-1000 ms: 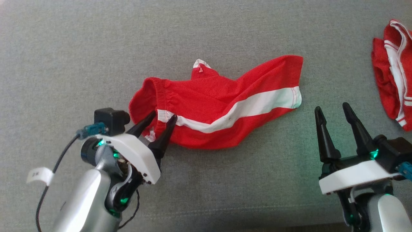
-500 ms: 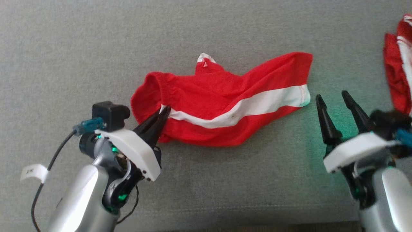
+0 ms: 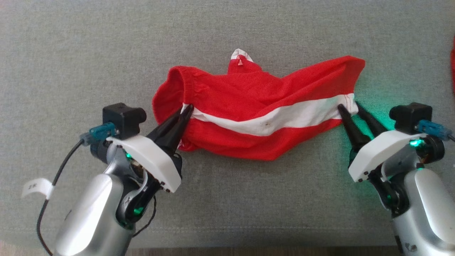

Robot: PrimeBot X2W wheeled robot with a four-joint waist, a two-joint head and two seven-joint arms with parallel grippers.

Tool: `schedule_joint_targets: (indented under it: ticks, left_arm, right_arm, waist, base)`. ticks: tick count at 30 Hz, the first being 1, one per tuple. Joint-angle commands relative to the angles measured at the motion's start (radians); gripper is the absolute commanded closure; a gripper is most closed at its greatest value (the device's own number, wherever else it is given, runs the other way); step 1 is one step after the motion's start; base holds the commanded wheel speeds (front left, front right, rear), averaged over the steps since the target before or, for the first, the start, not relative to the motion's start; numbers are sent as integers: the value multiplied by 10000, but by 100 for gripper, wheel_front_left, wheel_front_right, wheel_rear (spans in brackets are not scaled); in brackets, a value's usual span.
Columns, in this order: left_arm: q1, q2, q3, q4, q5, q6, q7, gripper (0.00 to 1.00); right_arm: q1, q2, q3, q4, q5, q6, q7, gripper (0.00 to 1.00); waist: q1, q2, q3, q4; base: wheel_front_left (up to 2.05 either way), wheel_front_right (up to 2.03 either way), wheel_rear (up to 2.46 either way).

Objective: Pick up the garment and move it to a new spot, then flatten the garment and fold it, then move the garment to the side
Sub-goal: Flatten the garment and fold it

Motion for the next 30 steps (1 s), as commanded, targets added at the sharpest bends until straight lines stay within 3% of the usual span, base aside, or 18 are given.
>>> schedule_joint_targets:
  ticks: [1,6,13,23,30]
  left_arm:
    - [-409,237,341,-363,183,-21,-246,100]
    - [-397,344,456,-558,282,-3,-608,100]
    - [-645,779,719,-1575,638,87,-895,100]
    - [-2112,1246,1213,-3300,1381,331,-1020,100]
    - [-2861,1210,1348,-3557,1337,407,-876,100]
  right_arm:
    - [-80,-137,289,-425,66,-7,-80,100]
    - [65,-187,147,-1105,5,-7,-451,100]
    - [232,-289,-412,-3064,-216,-7,-641,100]
    - [-868,-659,-1137,-5809,-445,-7,39,100]
    - [-1427,-643,-1325,-6412,-208,-7,713,100]
  waist:
    - [-1,0,18,-4]
    - [-1,0,-141,-33]
    - [-1,0,-753,-183]
    - [-1,0,-1752,-336]
    - [-1,0,-1886,-406]
  base:
    - [0,0,0]
    - [0,0,0]
    - [0,0,0]
    - [0,0,0]
    - [0,0,0]
